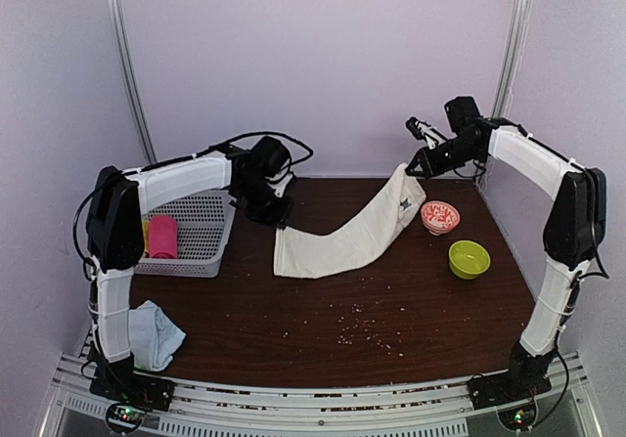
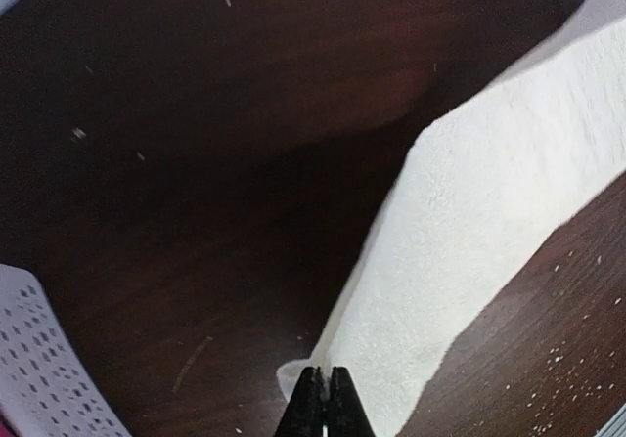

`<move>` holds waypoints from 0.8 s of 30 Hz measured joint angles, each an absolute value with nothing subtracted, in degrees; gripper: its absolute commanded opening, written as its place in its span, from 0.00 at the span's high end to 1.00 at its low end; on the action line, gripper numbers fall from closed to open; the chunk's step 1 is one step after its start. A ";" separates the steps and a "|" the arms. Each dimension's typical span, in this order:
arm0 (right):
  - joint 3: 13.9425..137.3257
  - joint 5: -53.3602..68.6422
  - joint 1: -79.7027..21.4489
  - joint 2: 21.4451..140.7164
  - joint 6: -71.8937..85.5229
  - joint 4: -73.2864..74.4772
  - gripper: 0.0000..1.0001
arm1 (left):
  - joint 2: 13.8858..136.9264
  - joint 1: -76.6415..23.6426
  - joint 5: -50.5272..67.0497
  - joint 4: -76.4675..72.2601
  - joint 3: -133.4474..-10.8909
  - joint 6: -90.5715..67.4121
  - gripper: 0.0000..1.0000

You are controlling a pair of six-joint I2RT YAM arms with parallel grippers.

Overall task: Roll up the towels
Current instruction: Pick up the towel from the center of the board, then flatten out the towel at the center of the board.

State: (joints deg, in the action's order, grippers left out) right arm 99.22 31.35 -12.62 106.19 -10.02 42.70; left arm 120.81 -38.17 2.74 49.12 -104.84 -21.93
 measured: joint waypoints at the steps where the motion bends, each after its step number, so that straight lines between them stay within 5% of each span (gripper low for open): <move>1: 102.94 31.16 -12.27 106.87 -9.80 43.03 0.96 | 120.20 -37.63 2.04 49.41 -106.54 -21.39 1.00; 6: 118.87 31.31 -9.15 108.77 -8.32 43.81 0.97 | 112.53 -34.06 -2.28 50.19 -116.44 -15.94 1.00; 11: 108.16 32.23 -7.42 99.07 -9.74 40.56 0.95 | 97.23 -33.87 -2.39 47.16 -111.83 -9.69 1.00; 14: 93.17 34.30 -7.35 89.30 -13.61 39.18 0.81 | 87.70 -34.24 0.54 45.89 -101.14 -7.57 1.00; 16: 83.44 37.12 -7.35 82.83 -19.07 40.23 0.61 | 83.29 -34.68 4.93 45.12 -92.60 -6.52 1.00; 19: 70.91 40.62 -7.35 74.37 -29.41 45.32 0.43 | 81.19 -36.67 12.38 45.30 -78.94 -4.89 0.77; 24: 61.34 42.17 -7.51 68.23 -43.35 55.92 0.41 | 80.53 -40.64 19.38 49.69 -67.16 -3.18 0.52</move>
State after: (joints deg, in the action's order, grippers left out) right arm 61.34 42.17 -7.51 68.23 -43.35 55.92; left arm 80.53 -40.64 19.38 49.69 -67.16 -3.18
